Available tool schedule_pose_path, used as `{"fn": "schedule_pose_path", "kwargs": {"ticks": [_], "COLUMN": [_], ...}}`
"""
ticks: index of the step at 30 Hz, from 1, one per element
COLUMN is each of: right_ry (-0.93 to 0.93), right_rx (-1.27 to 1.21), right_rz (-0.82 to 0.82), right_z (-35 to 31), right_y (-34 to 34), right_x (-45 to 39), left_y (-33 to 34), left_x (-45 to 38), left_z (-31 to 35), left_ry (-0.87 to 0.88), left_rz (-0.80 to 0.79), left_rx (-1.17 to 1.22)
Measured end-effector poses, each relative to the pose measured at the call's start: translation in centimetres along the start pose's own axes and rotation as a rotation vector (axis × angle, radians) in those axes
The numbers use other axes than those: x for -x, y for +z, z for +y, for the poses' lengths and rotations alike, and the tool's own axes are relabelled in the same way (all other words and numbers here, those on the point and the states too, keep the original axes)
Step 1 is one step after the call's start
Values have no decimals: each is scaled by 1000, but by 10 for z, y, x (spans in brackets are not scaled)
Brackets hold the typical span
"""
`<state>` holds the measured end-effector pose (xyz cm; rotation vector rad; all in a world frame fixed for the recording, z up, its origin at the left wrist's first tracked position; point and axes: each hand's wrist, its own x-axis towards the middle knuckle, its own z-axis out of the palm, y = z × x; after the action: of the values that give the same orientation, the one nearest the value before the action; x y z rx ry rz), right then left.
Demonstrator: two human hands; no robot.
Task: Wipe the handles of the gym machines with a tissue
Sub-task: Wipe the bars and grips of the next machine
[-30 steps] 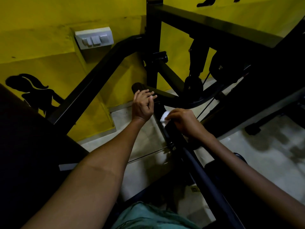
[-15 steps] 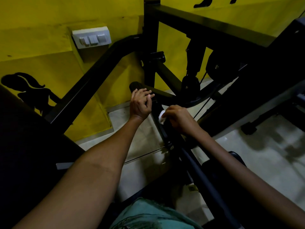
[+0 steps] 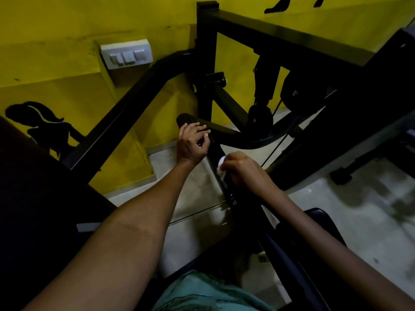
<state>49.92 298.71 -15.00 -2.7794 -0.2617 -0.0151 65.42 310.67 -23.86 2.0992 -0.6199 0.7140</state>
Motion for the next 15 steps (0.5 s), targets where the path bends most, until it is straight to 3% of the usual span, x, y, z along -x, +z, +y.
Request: {"fn": "schedule_pose_path", "kwargs": {"ticks": [3, 8, 15], "right_ry": [-5, 41, 9], "right_rx": [-126, -89, -143], "right_rz": [8, 93, 2], "right_z": [6, 8, 12], "right_y": [-6, -7, -12], "right_x": [15, -6, 17], "left_y": [0, -1, 0], "left_x": [1, -1, 1], "left_z": [0, 1, 0], "left_ry": [-5, -14, -3], "left_rz": [-2, -15, -3], "left_rx": [1, 4, 4]}}
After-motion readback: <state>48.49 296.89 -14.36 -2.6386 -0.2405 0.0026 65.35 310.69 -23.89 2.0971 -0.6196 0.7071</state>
